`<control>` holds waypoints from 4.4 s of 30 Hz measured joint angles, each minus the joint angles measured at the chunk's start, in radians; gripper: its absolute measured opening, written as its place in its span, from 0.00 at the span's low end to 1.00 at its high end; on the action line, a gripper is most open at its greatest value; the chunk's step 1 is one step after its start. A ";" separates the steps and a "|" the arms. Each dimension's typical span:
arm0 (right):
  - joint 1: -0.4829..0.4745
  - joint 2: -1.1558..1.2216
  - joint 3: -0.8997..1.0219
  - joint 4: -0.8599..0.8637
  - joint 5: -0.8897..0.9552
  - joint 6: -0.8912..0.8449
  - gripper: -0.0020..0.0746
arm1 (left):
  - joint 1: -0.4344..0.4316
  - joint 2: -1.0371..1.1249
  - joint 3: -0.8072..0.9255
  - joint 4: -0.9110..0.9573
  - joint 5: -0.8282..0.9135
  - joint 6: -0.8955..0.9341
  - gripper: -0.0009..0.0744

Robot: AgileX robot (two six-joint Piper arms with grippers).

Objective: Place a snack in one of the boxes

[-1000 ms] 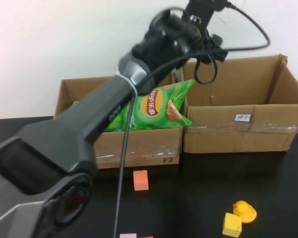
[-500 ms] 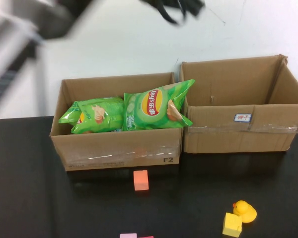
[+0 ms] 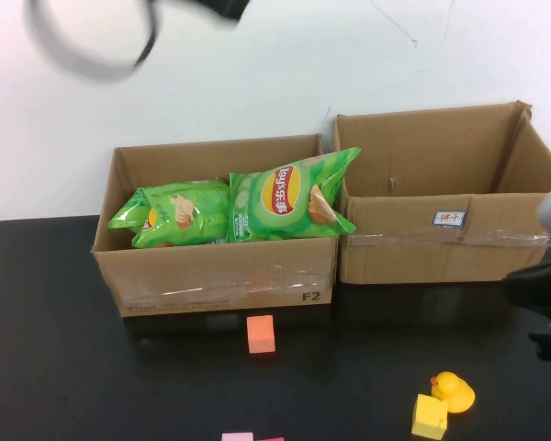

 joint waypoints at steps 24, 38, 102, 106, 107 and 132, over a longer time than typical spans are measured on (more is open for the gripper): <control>0.000 -0.256 0.009 -0.654 0.038 0.488 0.02 | 0.000 -0.830 1.342 0.108 -0.925 -0.084 0.01; 0.000 -0.814 0.350 -0.578 0.036 0.525 0.02 | 0.000 -0.921 1.560 0.113 -0.980 -0.185 0.01; 0.000 -0.906 0.607 -0.483 0.034 0.525 0.02 | 0.694 -1.434 1.878 -0.221 -0.870 -0.293 0.01; 0.000 -0.906 0.607 -0.483 0.034 0.525 0.02 | 0.670 -1.434 1.879 -0.233 -0.811 -0.282 0.01; 0.000 -0.906 0.607 -0.483 0.034 0.525 0.02 | 0.661 -1.434 1.879 -0.234 -0.795 -0.282 0.01; 0.000 -0.906 0.608 -0.479 0.034 0.525 0.02 | 0.642 -1.434 1.874 -0.309 -0.613 -0.256 0.01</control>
